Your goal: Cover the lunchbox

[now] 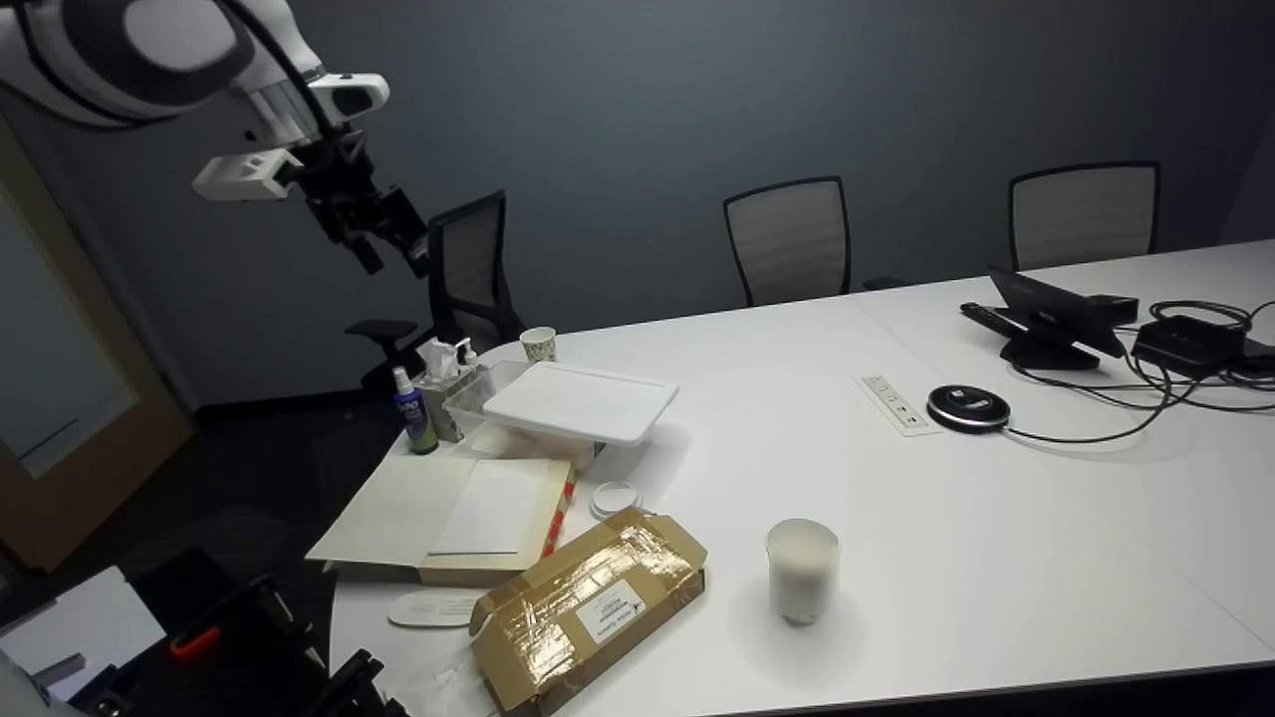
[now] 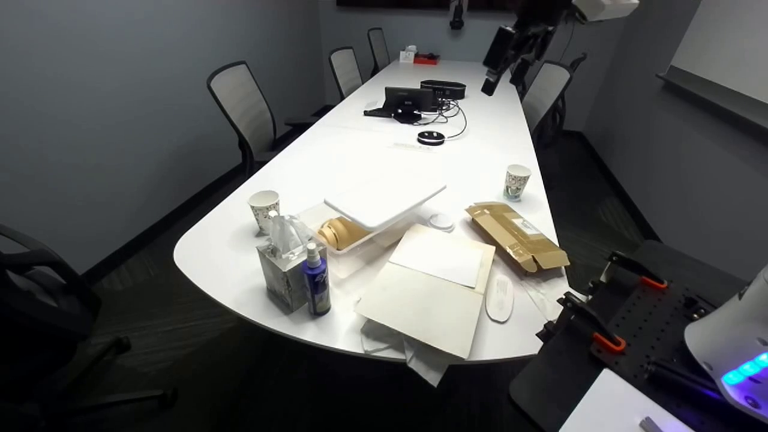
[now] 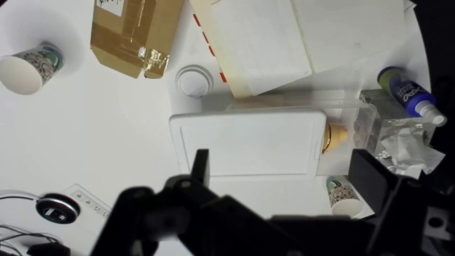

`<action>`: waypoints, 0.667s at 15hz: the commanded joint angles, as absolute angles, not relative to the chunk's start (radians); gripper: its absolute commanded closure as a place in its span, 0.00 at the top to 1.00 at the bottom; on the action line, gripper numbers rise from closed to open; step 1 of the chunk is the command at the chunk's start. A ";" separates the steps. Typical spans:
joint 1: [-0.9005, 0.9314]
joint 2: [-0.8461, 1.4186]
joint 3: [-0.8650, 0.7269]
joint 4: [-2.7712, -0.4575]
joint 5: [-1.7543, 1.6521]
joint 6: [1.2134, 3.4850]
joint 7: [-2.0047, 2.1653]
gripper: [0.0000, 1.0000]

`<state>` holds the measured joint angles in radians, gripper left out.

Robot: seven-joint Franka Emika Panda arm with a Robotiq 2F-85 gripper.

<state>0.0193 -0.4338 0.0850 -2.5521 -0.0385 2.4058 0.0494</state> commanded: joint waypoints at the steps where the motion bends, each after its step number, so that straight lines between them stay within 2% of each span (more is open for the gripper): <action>1: 0.011 -0.173 0.125 -2.372 -0.103 2.463 0.107 1.00; 10: 0.135 0.394 0.117 -1.910 -0.129 2.526 0.120 1.00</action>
